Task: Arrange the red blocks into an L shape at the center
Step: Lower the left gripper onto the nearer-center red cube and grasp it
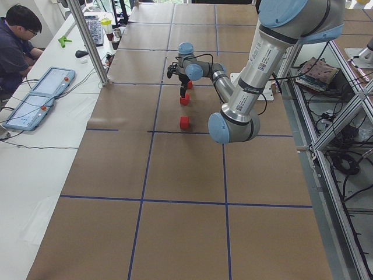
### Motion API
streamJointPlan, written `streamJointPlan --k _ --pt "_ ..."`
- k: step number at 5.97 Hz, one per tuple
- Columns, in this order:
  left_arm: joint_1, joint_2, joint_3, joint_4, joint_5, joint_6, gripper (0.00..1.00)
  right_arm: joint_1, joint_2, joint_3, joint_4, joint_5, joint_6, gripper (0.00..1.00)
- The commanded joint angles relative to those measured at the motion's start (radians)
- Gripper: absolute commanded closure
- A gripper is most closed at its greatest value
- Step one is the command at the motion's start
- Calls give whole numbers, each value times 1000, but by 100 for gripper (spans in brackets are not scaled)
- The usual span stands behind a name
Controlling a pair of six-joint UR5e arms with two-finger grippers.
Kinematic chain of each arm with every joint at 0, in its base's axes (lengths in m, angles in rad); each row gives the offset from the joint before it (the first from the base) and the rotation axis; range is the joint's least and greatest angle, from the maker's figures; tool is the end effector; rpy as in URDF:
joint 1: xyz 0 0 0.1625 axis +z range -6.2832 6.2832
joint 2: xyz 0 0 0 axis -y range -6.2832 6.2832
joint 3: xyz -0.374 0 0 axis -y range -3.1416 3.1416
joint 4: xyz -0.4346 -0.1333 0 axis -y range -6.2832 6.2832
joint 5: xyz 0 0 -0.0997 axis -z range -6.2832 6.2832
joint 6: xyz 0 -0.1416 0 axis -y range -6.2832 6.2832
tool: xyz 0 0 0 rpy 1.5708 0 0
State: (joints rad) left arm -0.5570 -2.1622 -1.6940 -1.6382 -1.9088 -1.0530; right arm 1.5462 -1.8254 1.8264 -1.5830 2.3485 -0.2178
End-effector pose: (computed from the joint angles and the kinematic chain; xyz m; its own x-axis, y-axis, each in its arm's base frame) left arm 0.5500 -0.4442 0.2127 0.6720 0.1316 -0.7288 -0.0371 0.9888 0.1444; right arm 0.0231 -0.4397 0.6260 0.6904 -0.2254 0.6874 0.1780 0.9739 0.1407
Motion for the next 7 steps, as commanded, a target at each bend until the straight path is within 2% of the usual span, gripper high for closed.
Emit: streamJointPlan --k 1,3,4,6,7 --pt "9 -5 46 -30 19 -2 0 0 0 -1 0 0 0 0" --pt "9 -27 169 -164 19 1 0 0 0 -4 0 0 2 0" --pt "9 -27 171 -166 17 7 2 0 0 -4 0 0 2 0" --pt "9 -33 171 -155 11 1 40 0 0 -4 0 0 2 0" --pt "9 -33 168 -149 11 1 48 0 0 -4 0 0 2 0"
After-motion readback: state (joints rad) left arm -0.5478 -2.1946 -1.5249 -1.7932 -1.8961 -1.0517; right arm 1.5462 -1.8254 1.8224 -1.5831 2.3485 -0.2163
